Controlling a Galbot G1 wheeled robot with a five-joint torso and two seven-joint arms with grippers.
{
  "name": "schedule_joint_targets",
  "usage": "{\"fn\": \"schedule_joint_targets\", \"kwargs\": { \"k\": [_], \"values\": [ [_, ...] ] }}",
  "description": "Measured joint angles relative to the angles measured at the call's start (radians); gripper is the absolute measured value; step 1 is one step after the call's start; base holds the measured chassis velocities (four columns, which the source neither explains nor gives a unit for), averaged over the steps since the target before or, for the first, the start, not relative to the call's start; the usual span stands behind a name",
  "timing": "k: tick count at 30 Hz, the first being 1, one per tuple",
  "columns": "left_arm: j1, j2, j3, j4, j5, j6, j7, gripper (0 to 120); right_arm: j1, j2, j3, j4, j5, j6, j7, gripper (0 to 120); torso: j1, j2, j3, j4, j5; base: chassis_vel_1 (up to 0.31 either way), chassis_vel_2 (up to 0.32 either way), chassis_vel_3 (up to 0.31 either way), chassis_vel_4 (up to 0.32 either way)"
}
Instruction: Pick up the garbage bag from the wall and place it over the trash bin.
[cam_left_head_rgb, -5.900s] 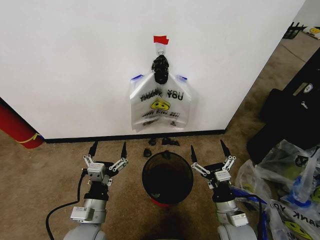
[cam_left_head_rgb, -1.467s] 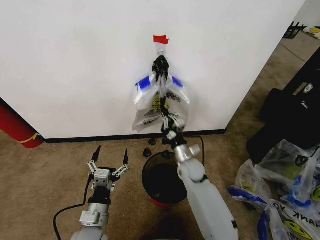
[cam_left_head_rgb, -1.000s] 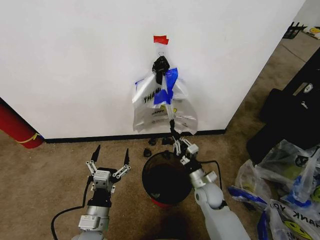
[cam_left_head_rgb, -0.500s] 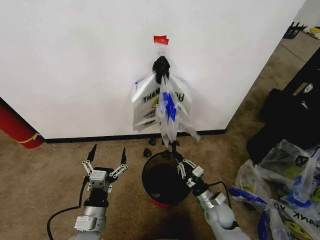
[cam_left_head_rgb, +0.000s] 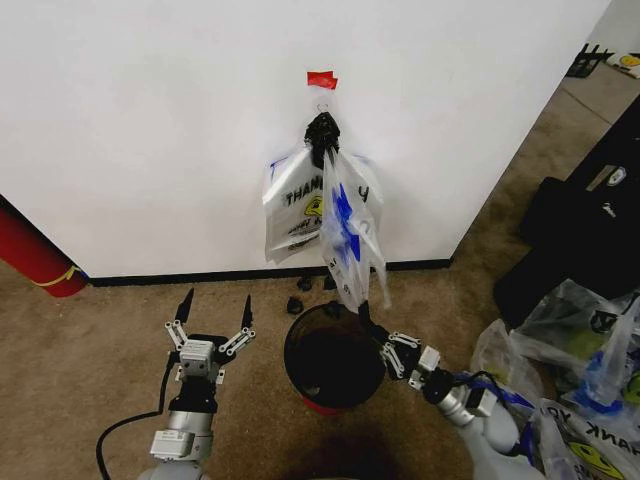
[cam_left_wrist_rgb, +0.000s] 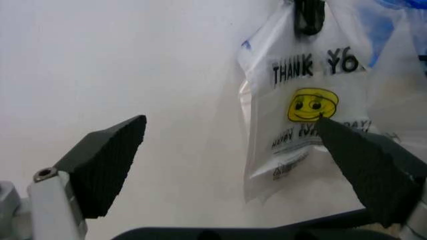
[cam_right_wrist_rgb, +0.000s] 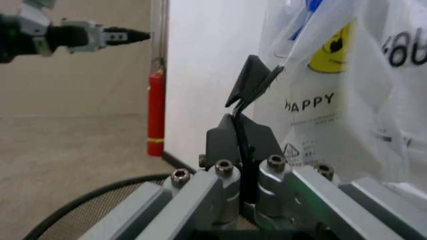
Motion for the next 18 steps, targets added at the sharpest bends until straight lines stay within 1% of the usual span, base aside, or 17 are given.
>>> {"fn": "schedule_joint_targets", "kwargs": {
  "k": [1, 7, 8, 12, 16, 18],
  "values": [
    [0.000, 0.000, 0.000, 0.000, 0.000, 0.000, 0.000, 100, 0.000, 0.000, 0.000, 0.000, 0.000, 0.000, 0.000, 0, 0.000, 0.000, 0.000, 0.0000, 0.0000, 0.000, 0.000, 0.000, 0.000],
    [0.005, -0.001, -0.001, 0.000, 0.000, -0.003, 0.000, 100, 0.019, 0.009, 0.096, -0.027, -0.008, -0.040, -0.174, 0, 0.000, 0.000, 0.000, 0.0000, 0.0000, 0.000, 0.000, 0.000, 0.000],
    [0.005, -0.001, -0.001, 0.000, 0.000, -0.003, 0.000, 100, 0.019, 0.009, 0.096, -0.027, -0.008, -0.040, -0.174, 0, 0.000, 0.000, 0.000, 0.0000, 0.0000, 0.000, 0.000, 0.000, 0.000],
    [0.013, -0.002, -0.001, -0.008, 0.005, -0.008, 0.000, 100, 0.020, 0.009, 0.139, -0.038, -0.011, -0.068, -0.266, 0, 0.000, 0.000, 0.000, 0.0000, 0.0001, 0.000, 0.000, 0.000, 0.000],
    [0.017, -0.003, 0.000, -0.014, 0.009, -0.009, 0.000, 100, 0.023, 0.011, 0.154, -0.041, -0.014, -0.068, -0.285, 0, 0.000, 0.000, 0.000, -0.0001, 0.0000, 0.000, 0.000, 0.000, 0.000],
    [0.019, -0.004, 0.002, -0.018, 0.011, -0.010, 0.000, 100, 0.024, 0.011, 0.143, -0.041, -0.003, -0.052, -0.257, 0, 0.000, 0.000, 0.000, -0.0002, -0.0001, 0.000, 0.000, 0.000, 0.000]
  ]
}}
